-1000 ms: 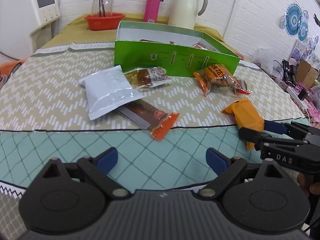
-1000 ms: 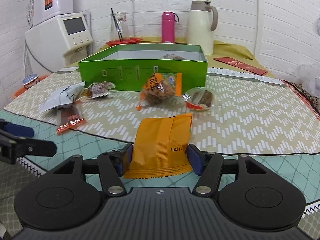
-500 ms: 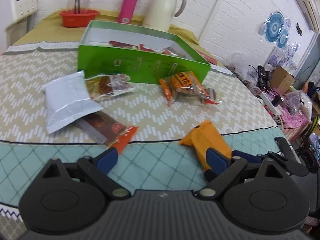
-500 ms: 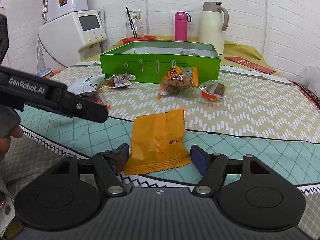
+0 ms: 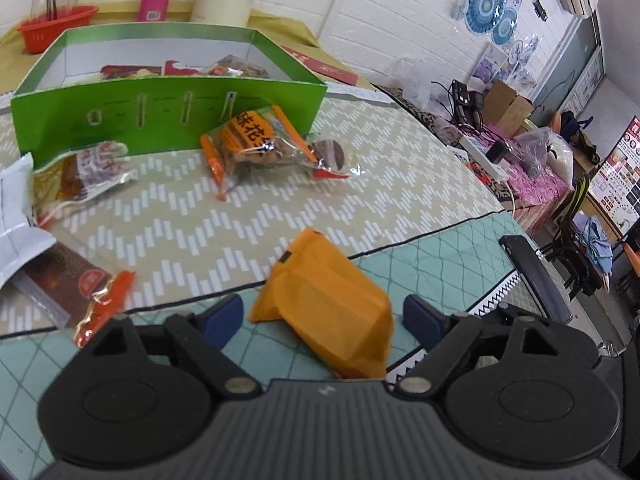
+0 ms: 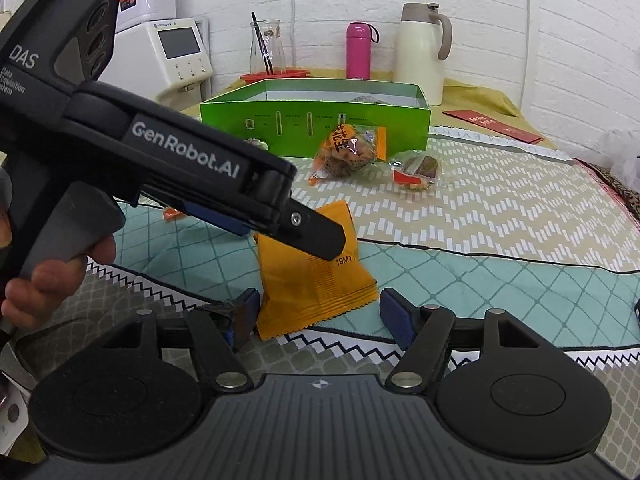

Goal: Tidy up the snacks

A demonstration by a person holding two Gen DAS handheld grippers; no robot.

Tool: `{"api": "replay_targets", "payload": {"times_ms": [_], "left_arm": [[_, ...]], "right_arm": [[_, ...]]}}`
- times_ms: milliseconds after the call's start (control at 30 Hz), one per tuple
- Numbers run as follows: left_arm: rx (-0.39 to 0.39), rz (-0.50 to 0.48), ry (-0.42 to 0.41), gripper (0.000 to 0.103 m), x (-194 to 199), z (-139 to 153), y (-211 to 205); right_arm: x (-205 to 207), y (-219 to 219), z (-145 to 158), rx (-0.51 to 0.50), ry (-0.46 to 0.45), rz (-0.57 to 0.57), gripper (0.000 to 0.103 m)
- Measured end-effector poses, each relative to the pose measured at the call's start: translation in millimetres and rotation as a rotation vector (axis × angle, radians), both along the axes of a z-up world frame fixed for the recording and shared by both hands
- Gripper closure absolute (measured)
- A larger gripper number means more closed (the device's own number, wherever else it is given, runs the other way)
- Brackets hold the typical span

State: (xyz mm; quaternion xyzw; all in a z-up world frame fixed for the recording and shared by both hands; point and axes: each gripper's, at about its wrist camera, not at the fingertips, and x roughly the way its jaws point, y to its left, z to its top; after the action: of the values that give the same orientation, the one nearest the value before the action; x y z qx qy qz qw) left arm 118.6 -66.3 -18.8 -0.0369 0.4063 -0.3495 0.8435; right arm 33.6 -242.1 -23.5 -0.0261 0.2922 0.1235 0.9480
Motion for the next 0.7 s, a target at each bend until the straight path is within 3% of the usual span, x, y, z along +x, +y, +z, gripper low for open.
{"api": "replay_targets", "payload": {"times_ms": [33,267,300,400,700], "left_arm": [[0.012,-0.006,-0.017,0.04,-1,0,-2],[0.006,0.005,-0.035,0.052,0,0,-2],[0.009,0.011,-0.046,0.055,-2,1,-2],[0.02,0.018,-0.084,0.058,-7,8,-1],[-0.027,0.071,-0.189,0.061,0,46,15]], "right_arm": [[1,1,0,-0.002,-0.002,-0.002,0.003],[5,2,0,0.017,-0.026,0.014,0.035],[4,2,1,0.022,-0.03,0.023,0.059],[4,4,8,0.037,-0.035,0.049,0.067],[19,11,39,0.023,-0.142,0.1,0.071]]}}
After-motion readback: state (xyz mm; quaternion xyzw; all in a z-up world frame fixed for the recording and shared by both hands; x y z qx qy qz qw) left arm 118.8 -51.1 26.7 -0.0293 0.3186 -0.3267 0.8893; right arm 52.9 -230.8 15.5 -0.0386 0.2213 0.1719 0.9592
